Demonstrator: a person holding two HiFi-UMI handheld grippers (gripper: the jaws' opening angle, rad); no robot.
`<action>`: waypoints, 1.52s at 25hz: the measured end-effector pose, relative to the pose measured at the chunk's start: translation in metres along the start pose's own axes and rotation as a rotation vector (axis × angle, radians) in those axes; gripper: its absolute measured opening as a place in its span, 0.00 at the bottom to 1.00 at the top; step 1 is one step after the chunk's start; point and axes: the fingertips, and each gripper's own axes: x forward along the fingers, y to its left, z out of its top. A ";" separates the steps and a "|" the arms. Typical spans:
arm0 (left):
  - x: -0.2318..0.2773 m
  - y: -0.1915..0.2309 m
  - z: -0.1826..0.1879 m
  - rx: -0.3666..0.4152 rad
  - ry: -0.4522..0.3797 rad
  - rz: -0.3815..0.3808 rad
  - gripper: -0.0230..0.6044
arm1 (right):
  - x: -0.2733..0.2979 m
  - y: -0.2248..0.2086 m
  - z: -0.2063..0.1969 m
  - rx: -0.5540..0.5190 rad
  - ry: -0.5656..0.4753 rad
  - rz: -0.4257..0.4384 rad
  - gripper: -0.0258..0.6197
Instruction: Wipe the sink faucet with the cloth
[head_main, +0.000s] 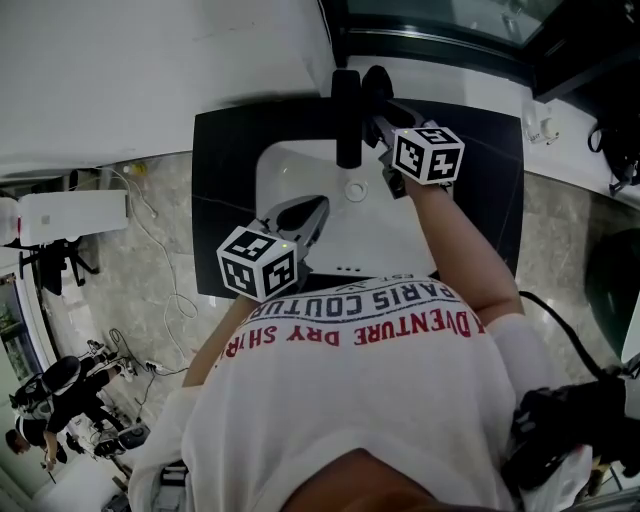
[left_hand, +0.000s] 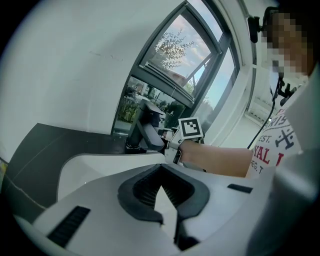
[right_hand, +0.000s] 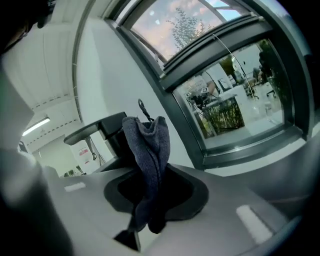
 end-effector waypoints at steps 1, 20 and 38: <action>0.001 0.001 0.000 -0.001 0.003 0.000 0.04 | 0.002 -0.004 -0.005 0.019 0.016 -0.006 0.17; 0.012 -0.001 -0.003 0.008 0.021 0.002 0.04 | -0.034 0.003 -0.022 0.227 -0.043 0.020 0.17; 0.009 0.007 -0.010 0.004 0.044 0.015 0.04 | -0.006 0.031 -0.048 0.466 -0.133 0.219 0.17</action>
